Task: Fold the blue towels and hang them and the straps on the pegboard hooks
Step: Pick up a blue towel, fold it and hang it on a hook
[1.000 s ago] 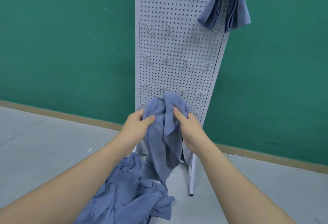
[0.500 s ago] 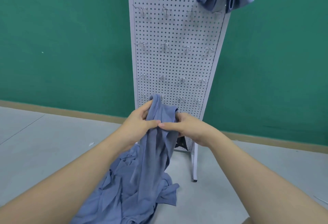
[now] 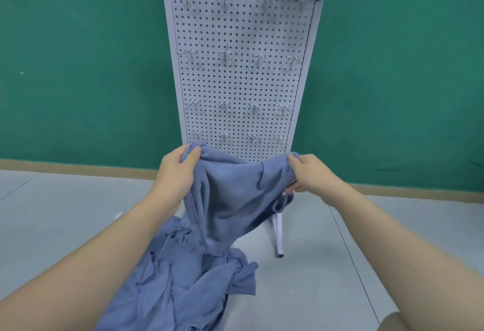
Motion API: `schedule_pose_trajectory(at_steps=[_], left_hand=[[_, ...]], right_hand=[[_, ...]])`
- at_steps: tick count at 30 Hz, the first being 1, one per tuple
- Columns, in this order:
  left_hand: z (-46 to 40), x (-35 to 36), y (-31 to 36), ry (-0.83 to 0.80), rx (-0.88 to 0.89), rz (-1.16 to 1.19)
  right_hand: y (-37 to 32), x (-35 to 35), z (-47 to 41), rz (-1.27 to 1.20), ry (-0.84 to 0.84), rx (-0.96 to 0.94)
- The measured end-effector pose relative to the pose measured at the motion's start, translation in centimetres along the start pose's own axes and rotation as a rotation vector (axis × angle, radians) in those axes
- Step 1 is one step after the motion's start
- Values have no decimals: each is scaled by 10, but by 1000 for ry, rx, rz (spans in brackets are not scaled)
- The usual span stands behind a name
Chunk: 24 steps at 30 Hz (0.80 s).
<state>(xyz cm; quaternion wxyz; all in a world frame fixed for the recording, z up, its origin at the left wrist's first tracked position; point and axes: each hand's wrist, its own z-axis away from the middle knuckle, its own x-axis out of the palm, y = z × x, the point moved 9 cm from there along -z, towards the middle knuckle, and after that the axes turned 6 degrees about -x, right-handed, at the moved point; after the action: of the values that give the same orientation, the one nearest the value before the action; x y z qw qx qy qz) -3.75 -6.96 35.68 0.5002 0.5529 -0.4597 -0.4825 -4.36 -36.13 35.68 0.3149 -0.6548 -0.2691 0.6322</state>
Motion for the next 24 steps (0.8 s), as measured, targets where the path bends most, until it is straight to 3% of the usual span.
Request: schedule_pose_trajectory(at_steps=[3,8,11,15,19,24], left_hand=[[-10,-20,-17,64,-93,30],[-16,-29,-35,61,-253,80],[-13,-19,-27,-6,-208,111],[-9,-16,-20,-33,-152,126],[-8,-31,-30,74,-235,116],[-9,-61,-39,176,-283,195]], right_hand=[[15,0,-4,-509,29,111],[9,1,-12,-914,84,121],[-9,10,-11,-888,-15,40],[-17,11,-11,-695,16,13],[-21,12,-12,-489,33,-14],[-20,1,-16,-435,160,-48]])
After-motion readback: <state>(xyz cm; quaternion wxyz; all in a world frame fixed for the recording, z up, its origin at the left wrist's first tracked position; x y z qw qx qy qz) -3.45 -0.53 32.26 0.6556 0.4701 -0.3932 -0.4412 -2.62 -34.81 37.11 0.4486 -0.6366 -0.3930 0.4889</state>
